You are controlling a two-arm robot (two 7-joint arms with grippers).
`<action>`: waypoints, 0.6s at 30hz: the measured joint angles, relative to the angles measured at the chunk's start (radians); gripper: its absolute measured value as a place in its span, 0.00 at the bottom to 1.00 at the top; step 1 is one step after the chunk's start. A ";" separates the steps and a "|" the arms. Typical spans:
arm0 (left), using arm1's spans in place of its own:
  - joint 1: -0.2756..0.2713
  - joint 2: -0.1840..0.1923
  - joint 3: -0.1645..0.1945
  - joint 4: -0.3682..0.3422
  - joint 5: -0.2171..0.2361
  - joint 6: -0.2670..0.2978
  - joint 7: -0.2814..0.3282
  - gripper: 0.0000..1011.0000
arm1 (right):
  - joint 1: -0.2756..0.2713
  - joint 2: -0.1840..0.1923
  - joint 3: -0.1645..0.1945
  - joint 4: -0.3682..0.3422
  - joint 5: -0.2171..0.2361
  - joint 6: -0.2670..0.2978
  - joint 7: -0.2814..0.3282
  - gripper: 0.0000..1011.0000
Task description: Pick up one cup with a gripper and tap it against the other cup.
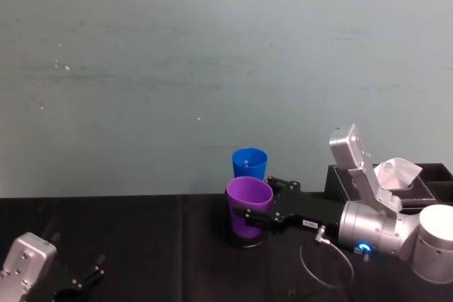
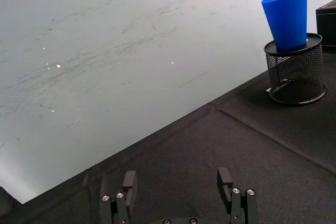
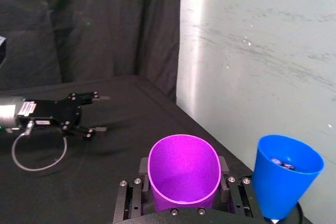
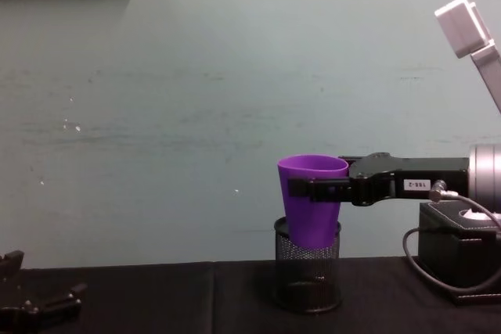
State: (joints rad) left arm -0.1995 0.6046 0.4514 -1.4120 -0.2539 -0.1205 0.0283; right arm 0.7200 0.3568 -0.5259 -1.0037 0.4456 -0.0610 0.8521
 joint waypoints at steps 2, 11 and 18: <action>0.000 0.000 0.000 0.000 0.000 0.000 0.000 0.99 | -0.008 0.007 -0.004 -0.013 0.002 -0.002 -0.001 0.72; 0.000 0.000 0.000 0.000 0.000 0.000 0.000 0.99 | -0.046 0.048 -0.024 -0.092 0.010 -0.002 -0.012 0.72; 0.000 0.000 0.000 0.000 0.000 0.000 0.000 0.99 | -0.076 0.078 -0.035 -0.146 0.019 -0.001 -0.027 0.72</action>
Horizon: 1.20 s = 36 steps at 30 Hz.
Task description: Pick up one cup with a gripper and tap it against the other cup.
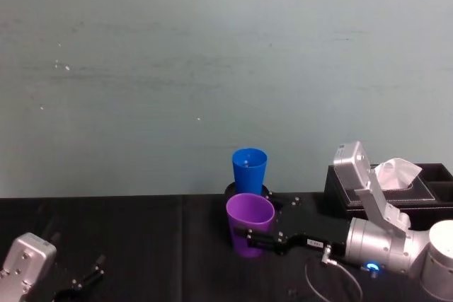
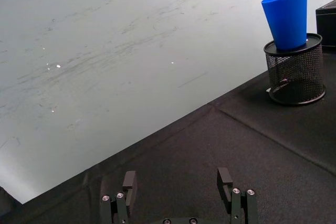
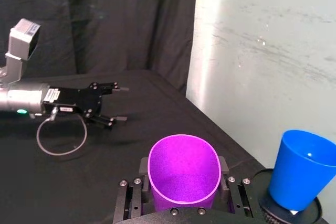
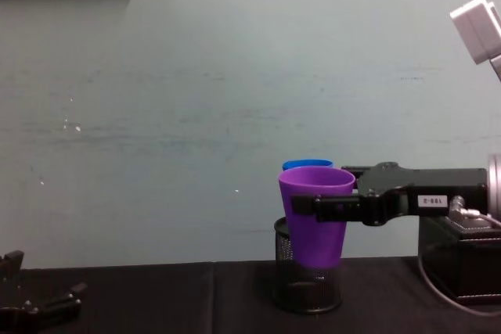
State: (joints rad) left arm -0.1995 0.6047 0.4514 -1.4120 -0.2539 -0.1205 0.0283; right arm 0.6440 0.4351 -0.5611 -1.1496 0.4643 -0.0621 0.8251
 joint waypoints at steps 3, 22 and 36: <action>0.000 0.000 0.000 0.000 0.000 0.000 0.000 0.99 | -0.015 0.010 -0.005 -0.017 0.001 -0.012 -0.005 0.72; 0.000 0.000 0.000 0.000 0.000 0.000 0.000 0.99 | -0.093 0.029 -0.019 -0.014 -0.006 -0.139 0.005 0.72; 0.000 0.000 0.000 0.000 0.000 0.000 0.000 0.99 | -0.124 -0.050 -0.005 0.168 -0.048 -0.263 0.030 0.72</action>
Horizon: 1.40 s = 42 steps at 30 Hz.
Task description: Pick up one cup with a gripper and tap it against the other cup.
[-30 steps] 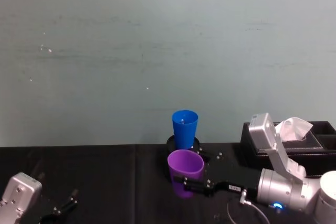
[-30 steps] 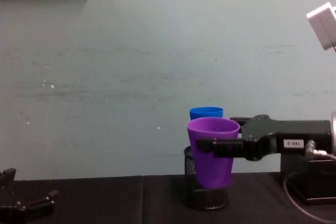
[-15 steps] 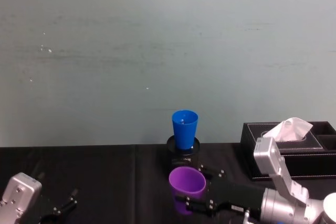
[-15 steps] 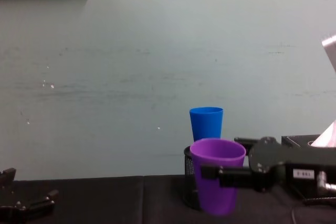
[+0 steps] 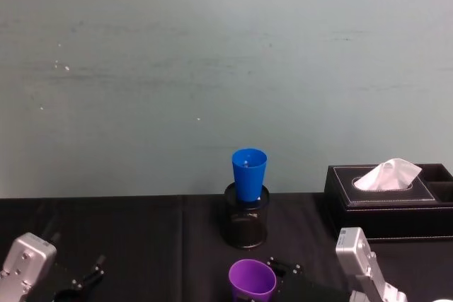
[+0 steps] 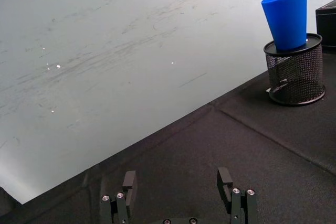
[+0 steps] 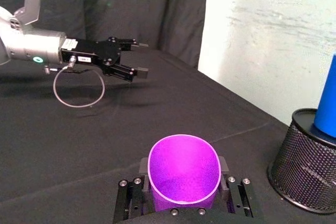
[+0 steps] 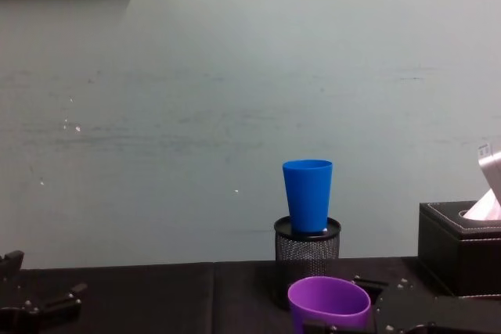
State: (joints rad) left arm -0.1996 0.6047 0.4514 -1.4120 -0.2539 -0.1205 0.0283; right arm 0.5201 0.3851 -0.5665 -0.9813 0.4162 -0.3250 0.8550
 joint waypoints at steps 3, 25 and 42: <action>0.000 0.000 0.000 0.000 0.000 0.000 0.000 0.99 | 0.000 -0.004 0.004 0.007 -0.001 0.000 -0.003 0.72; 0.000 0.000 0.000 0.000 0.000 0.000 0.000 0.99 | -0.004 -0.030 0.022 0.046 0.010 0.057 -0.013 0.72; 0.000 0.000 0.000 0.000 0.000 0.000 0.000 0.99 | -0.003 -0.031 0.023 0.047 0.012 0.059 -0.013 0.89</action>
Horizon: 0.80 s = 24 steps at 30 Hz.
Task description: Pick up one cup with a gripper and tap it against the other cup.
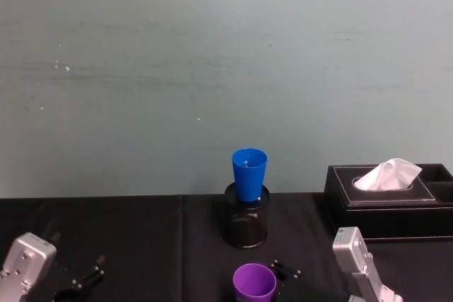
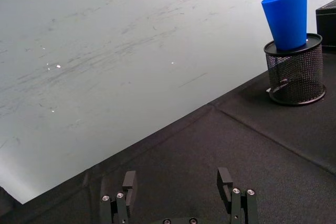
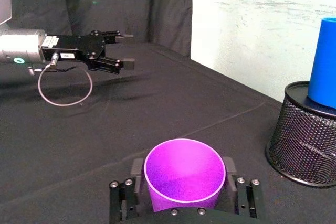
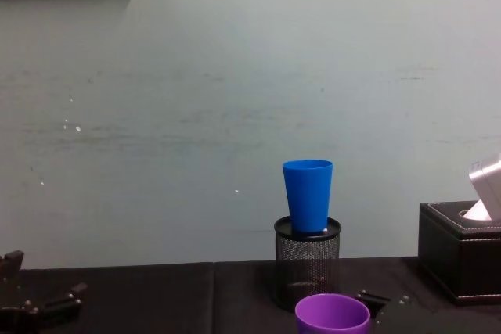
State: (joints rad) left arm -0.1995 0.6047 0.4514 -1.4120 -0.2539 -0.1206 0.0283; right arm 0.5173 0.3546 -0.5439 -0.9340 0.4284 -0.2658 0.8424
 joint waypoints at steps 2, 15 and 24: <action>0.000 0.000 0.000 0.000 0.000 0.000 0.000 0.99 | 0.000 0.000 0.000 0.000 0.000 0.000 0.000 0.92; 0.000 0.000 0.000 0.000 0.000 0.000 0.000 0.99 | 0.000 0.000 0.000 0.000 0.000 0.000 0.000 0.99; 0.000 0.000 0.000 0.000 0.000 0.000 0.000 0.99 | 0.000 0.000 0.000 -0.002 0.000 -0.003 0.000 0.99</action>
State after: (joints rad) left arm -0.1995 0.6047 0.4514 -1.4120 -0.2539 -0.1205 0.0283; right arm 0.5174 0.3544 -0.5439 -0.9362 0.4283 -0.2685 0.8426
